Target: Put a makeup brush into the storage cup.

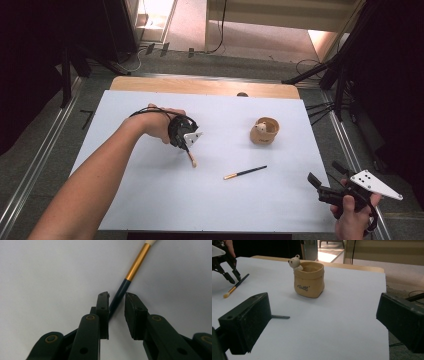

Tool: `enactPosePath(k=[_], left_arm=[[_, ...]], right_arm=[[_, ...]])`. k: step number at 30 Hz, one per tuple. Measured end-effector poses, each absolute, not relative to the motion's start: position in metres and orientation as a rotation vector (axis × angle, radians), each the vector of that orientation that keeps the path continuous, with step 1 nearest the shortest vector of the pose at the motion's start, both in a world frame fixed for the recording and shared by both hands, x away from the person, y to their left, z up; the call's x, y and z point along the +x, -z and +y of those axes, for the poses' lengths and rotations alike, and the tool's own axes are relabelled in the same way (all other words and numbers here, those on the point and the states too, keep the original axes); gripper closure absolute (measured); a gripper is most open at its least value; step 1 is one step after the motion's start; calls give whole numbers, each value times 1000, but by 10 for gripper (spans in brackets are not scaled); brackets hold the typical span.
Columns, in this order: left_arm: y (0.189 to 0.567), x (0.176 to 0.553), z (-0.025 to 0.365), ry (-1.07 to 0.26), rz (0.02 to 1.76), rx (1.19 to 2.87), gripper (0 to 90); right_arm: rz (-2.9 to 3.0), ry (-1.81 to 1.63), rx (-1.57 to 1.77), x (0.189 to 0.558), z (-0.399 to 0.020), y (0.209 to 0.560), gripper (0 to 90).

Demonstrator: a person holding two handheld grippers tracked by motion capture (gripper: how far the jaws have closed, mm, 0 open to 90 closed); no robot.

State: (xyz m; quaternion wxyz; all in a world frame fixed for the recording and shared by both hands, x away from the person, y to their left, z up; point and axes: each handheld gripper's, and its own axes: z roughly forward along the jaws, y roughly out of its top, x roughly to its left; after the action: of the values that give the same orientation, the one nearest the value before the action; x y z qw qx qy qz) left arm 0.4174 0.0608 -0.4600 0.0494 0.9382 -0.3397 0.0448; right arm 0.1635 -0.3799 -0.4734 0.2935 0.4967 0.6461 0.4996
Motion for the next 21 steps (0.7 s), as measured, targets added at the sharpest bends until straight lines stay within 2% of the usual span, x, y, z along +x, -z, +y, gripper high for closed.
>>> enactPosePath(k=[8, 14, 21], left_arm=[[466, 417, 58, -127, -1092, 2866, 757], [467, 418, 57, -126, -1102, 2866, 731], [468, 417, 57, -96, -1089, 2887, 804]], right_arm=[[1714, -1332, 1326, 162, -382, 474, 4], [1717, -1332, 1326, 163, -382, 474, 4], [1719, -1332, 1328, 163, -381, 474, 4]])
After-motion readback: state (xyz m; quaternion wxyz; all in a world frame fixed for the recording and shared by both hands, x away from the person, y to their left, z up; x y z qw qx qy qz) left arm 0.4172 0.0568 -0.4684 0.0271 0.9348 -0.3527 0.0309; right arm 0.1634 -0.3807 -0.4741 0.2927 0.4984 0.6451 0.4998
